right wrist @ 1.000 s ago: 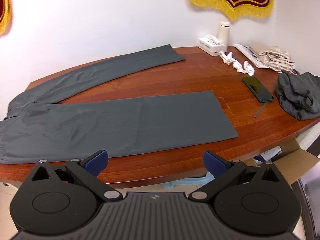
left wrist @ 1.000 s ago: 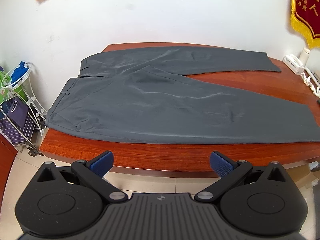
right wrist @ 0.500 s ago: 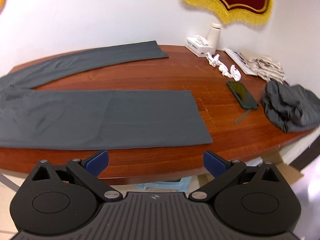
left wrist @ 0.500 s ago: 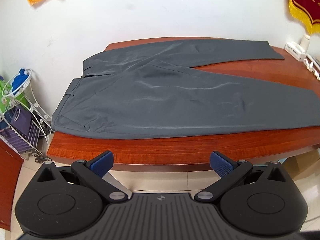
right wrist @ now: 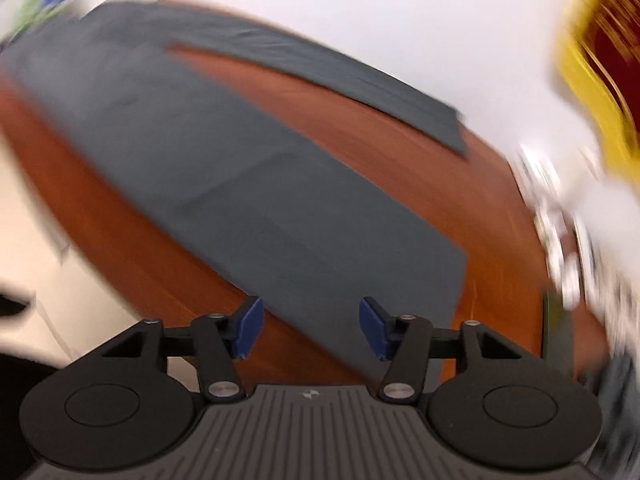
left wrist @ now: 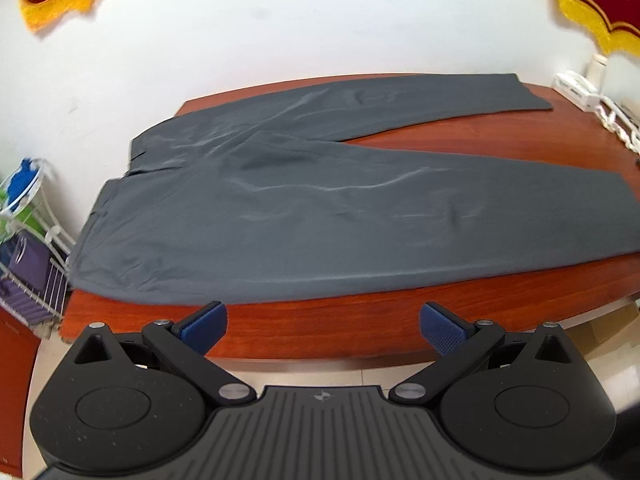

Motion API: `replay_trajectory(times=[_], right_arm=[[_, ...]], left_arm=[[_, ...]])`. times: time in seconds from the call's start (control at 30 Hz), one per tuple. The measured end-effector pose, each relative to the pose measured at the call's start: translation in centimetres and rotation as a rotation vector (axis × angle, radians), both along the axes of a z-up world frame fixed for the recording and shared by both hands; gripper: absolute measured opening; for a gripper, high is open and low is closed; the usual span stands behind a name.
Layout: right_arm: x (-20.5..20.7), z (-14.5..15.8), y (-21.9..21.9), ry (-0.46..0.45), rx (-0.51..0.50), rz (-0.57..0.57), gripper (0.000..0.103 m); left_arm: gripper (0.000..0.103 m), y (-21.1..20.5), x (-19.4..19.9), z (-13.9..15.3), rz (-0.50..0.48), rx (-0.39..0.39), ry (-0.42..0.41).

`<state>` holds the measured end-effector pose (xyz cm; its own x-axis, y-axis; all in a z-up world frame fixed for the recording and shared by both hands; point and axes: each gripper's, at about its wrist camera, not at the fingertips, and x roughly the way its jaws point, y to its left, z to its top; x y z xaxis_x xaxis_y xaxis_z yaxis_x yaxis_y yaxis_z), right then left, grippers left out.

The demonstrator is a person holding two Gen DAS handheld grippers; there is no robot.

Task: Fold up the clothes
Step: 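Reach the right gripper to the trouser leg hem and close on it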

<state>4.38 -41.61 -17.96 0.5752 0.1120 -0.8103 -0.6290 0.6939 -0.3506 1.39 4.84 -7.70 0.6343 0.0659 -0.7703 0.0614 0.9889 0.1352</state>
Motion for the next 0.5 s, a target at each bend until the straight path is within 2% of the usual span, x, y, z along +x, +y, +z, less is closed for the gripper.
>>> replay_trajectory(times=[0.1, 0.13, 0.3, 0.5], right_arm=[[0.7, -0.9, 0.2, 0.034, -0.049, 0.168, 0.031], [1.0, -1.2, 0.1, 0.047, -0.064, 0.217, 0.027], [2.1, -2.0, -0.3, 0.088, -0.103, 0.395, 0.024], [3.2, -2.6, -0.5, 0.117, -0.118, 0.496, 0.014]], left_arm=[[0.103, -2.1, 0.9, -0.7, -0.044, 0.037, 0.029], [0.103, -2.7, 1.2, -0.8, -0.054, 0.043, 0.037], [0.103, -4.0, 1.8, -1.0, -0.062, 0.079, 0.033], [0.103, -3.9, 2.2, -0.9, -0.039, 0.135, 0.024]])
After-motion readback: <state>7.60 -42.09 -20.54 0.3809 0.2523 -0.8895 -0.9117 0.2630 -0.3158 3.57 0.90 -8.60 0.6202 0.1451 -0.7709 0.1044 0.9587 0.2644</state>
